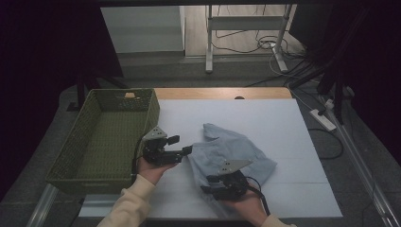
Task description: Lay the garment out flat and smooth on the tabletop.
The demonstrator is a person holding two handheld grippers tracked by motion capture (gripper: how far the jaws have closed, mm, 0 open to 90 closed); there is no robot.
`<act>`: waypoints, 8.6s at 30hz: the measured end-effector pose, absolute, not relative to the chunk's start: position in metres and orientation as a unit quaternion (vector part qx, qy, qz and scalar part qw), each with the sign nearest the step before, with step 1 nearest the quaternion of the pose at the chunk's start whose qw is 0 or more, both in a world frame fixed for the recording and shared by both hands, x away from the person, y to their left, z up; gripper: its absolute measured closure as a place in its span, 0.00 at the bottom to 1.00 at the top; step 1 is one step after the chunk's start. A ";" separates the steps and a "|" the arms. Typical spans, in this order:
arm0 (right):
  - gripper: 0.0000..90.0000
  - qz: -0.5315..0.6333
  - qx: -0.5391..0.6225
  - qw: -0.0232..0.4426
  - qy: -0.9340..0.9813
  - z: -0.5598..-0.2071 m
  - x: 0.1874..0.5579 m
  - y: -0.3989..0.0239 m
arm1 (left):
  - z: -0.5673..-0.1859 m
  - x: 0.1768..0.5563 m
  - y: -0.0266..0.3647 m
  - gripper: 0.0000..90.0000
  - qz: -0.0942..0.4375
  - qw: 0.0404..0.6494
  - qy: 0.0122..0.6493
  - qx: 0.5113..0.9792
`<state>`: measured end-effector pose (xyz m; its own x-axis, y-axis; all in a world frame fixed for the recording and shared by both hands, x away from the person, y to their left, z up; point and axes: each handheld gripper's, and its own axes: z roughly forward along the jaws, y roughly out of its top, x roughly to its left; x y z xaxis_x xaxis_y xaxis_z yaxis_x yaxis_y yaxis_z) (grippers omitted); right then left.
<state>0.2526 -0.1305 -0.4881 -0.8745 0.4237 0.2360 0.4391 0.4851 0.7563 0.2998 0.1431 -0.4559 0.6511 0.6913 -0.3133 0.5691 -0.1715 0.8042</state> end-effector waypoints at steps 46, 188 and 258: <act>0.53 -0.366 -0.439 -0.144 -0.808 -0.509 0.374 -0.239 | -0.457 0.299 0.142 0.31 0.063 0.490 0.413 0.765; 0.48 -0.368 -0.448 -0.196 -0.791 -0.493 0.292 -0.309 | -0.505 0.325 0.118 0.90 0.009 0.417 0.424 0.804; 0.47 -0.392 -0.440 -0.150 -0.794 -0.506 0.459 -0.240 | -0.484 0.314 0.126 0.43 0.041 0.447 0.423 0.788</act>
<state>0.4592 -0.2396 -0.5056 -0.5683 0.8158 0.1073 0.5813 0.3057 0.7541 0.3135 0.1264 -0.4840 0.6394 0.7027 -0.3121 0.6286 -0.2440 0.7385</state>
